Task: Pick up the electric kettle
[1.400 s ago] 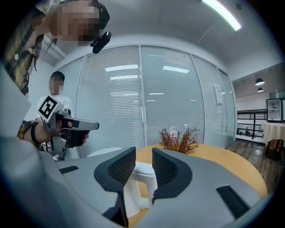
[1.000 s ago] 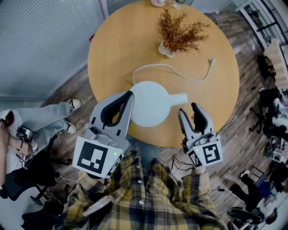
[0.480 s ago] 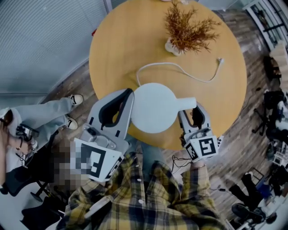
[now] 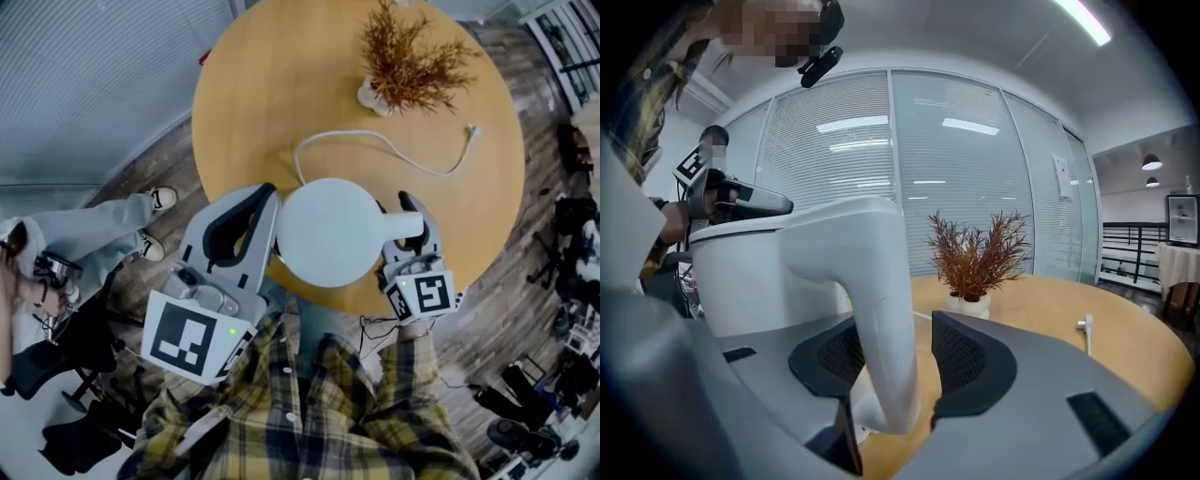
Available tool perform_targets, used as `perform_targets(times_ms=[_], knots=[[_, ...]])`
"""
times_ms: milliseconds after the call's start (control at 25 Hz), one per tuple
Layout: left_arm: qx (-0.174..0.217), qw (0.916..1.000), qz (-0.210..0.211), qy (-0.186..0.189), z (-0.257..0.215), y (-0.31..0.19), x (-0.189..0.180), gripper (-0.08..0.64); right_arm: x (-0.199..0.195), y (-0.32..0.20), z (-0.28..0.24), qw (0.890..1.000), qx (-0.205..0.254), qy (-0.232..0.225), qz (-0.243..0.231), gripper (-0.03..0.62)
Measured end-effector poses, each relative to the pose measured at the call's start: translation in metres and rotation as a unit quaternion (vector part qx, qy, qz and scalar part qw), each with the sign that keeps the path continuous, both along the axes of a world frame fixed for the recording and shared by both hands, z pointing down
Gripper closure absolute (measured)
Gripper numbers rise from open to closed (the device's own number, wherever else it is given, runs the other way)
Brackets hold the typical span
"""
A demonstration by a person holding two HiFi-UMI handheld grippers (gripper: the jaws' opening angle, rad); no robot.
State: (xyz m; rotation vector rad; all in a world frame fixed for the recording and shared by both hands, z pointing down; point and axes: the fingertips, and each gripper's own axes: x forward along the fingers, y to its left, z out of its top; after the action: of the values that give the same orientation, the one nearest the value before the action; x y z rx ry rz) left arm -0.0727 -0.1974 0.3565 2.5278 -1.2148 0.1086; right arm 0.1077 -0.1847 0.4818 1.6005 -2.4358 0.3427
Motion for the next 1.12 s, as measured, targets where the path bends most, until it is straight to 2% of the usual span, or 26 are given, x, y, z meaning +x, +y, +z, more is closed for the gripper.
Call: perform_targets(times_ms=[400,760,1120], knots=[[0.004,0.9999,-0.016,0.000,-0.003,-0.010,-0.012,0.557,-0.008,-0.017,-0.006,1.000,0.019,-0.001,-0.002,0.397],[0.001,0.9998,-0.020,0.001,-0.003,-0.014,-0.012,0.557,-0.015,-0.024,-0.016,0.999,0.045,0.011,-0.003,0.519],[0.007,0.9995,-0.032,-0.004,-0.004,-0.018,-0.018,0.557,-0.016,-0.022,-0.015,0.999,0.045,0.007,-0.003,0.546]])
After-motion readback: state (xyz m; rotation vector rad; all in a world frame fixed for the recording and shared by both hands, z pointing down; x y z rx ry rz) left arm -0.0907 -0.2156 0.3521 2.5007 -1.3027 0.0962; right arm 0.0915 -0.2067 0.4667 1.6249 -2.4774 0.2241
